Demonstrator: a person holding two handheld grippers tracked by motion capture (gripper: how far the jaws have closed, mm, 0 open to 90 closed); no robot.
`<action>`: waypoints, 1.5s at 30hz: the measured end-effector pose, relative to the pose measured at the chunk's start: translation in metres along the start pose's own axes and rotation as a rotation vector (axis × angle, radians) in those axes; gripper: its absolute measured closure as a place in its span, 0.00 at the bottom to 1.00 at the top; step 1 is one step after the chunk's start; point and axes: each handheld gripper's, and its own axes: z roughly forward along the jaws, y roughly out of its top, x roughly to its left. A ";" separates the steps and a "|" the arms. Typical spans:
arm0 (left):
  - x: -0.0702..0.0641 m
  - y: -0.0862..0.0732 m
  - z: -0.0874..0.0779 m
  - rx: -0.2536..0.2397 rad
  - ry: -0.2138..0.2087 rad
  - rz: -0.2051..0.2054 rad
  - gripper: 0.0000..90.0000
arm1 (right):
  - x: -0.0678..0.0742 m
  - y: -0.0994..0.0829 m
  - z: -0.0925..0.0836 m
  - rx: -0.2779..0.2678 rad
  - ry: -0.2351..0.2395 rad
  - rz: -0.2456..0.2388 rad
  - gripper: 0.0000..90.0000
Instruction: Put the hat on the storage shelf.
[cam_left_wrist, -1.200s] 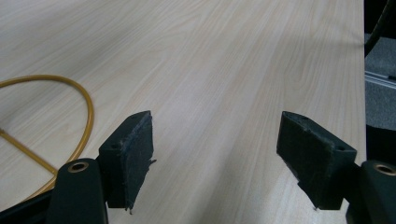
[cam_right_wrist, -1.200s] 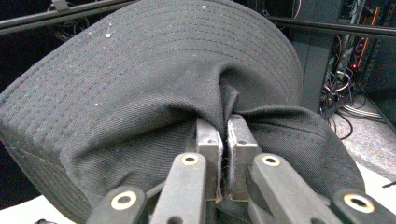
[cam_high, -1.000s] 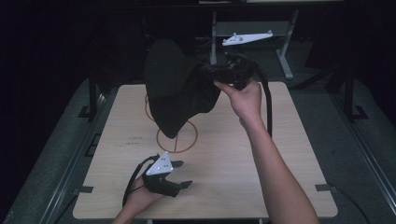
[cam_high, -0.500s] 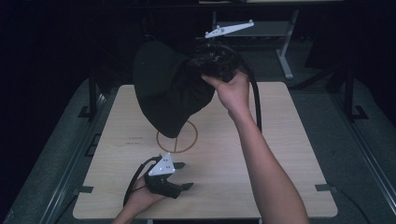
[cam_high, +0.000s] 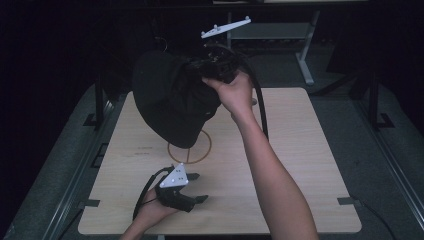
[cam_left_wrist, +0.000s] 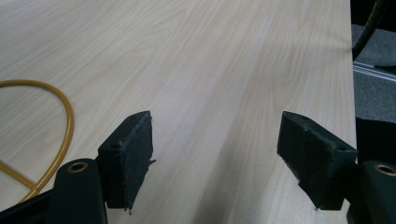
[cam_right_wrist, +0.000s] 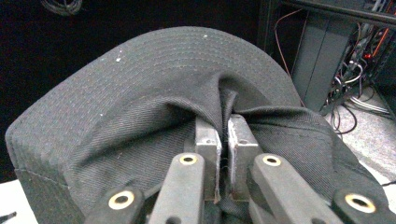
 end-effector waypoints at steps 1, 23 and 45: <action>0.000 0.000 0.000 0.005 -0.005 0.004 0.29 | 0.001 0.001 0.003 0.006 0.002 0.005 0.95; -0.015 0.005 0.013 0.019 -0.074 0.069 0.29 | 0.028 -0.008 0.088 0.221 0.027 -0.126 0.57; 0.001 -0.001 0.004 -0.023 -0.061 -0.050 0.27 | -0.012 -0.050 0.019 0.098 0.056 -0.002 0.42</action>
